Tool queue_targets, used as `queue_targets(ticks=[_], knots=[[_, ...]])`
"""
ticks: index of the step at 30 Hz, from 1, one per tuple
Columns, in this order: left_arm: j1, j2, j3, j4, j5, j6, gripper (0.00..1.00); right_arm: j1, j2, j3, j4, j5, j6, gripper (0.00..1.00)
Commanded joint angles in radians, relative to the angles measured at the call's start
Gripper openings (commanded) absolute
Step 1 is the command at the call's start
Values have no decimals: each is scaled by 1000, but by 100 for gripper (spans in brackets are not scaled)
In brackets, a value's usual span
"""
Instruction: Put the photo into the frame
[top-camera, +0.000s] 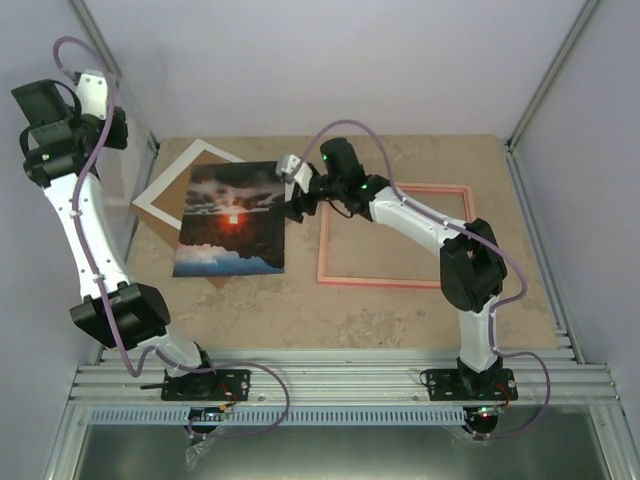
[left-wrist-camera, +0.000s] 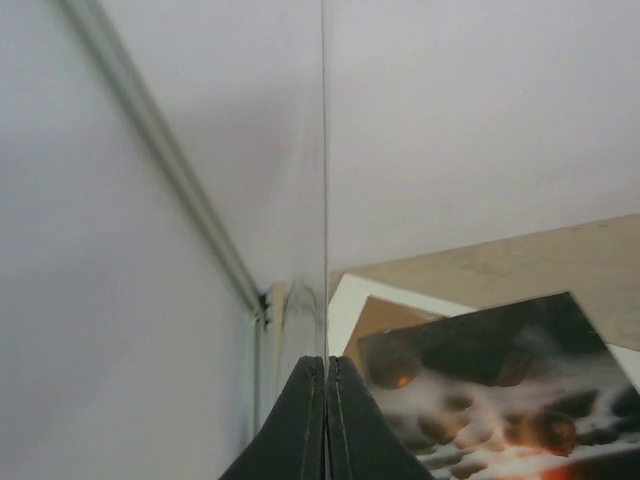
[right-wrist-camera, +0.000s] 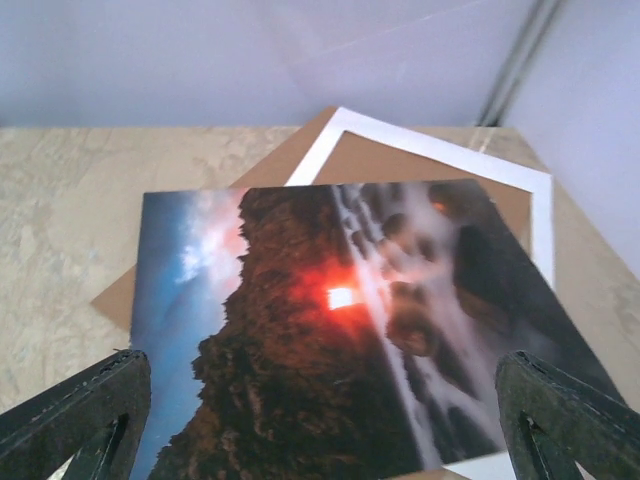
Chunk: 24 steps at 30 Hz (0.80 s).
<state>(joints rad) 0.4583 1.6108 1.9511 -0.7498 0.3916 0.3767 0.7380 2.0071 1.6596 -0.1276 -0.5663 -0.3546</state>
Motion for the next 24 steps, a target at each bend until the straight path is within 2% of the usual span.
queue_targets(ticks=[1,6,10,13,17,22,23,24], knots=[[-58,-29,98,-109,218,128,0,-72,6,69,-56,-82,112,94],[-183,-55,112,-270,400,228,0,-196,-54,128,-203,-211,-10,97],[-280,-80,80,-366,488,302,0,-294,-116,186,-351,-266,-107,98],[-352,-89,65,-426,540,352,0,-348,-187,176,-392,-271,-154,98],[-475,-85,54,-512,560,428,0,-395,-264,179,-452,-236,-189,98],[-581,-94,18,-515,554,466,0,-434,-344,190,-566,-260,-215,97],[-597,-98,7,-502,553,464,0,-434,-358,184,-590,-277,-231,96],[-612,-102,-5,-483,549,460,0,-434,-371,177,-617,-297,-243,91]])
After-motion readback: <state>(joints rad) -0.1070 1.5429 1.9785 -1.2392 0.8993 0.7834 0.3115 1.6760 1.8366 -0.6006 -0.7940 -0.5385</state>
